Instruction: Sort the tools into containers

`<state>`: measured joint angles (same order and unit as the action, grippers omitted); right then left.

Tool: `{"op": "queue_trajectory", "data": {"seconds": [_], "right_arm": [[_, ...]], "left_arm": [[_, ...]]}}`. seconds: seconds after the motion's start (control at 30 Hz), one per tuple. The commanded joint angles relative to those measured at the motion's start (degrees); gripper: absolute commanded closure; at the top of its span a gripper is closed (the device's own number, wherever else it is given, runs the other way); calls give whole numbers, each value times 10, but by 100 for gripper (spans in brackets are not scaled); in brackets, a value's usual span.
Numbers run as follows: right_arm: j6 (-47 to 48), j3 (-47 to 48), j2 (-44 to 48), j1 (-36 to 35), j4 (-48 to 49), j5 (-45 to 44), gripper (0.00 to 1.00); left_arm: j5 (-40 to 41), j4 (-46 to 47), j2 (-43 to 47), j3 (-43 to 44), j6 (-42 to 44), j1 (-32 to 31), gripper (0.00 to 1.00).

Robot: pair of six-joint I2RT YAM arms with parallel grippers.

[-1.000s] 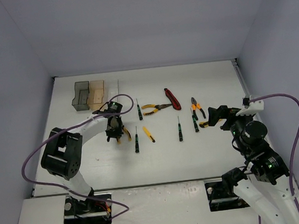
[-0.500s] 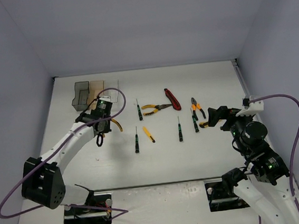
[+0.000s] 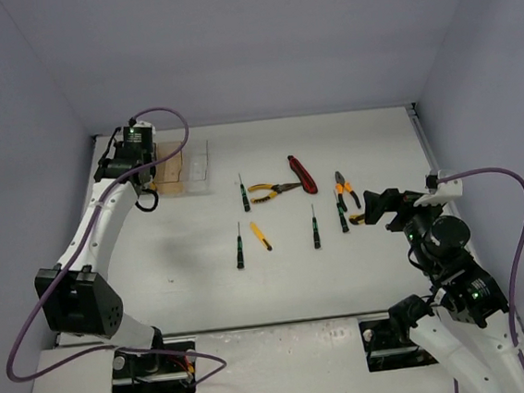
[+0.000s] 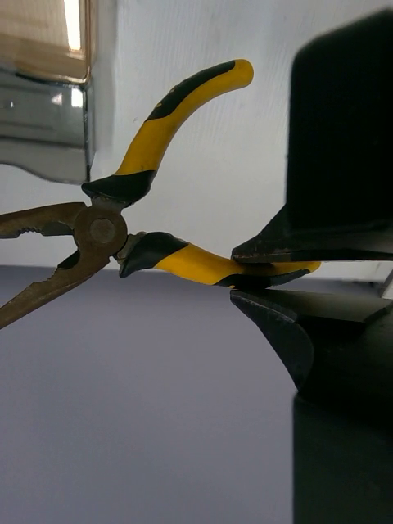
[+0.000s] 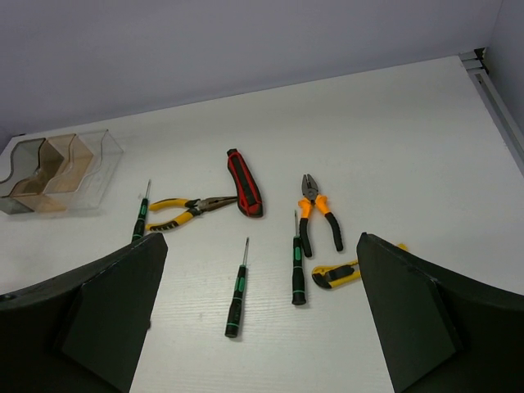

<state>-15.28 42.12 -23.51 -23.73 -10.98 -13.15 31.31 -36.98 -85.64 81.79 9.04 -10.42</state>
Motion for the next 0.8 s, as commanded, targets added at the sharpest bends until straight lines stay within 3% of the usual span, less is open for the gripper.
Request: {"op": "queue_trajectory", "data": {"seconds": [0.0, 0.33, 0.77], "right_arm": [[-7, 1, -18, -5, 34, 1, 0], [-2, 2, -49, -7, 32, 6, 0], [-3, 2, -64, -7, 32, 7, 0]], "left_arm": [[52, 54, -42, 62, 161, 10, 100], [51, 90, -128, 101, 279, 40, 100], [70, 92, -232, 144, 255, 48, 100]]}}
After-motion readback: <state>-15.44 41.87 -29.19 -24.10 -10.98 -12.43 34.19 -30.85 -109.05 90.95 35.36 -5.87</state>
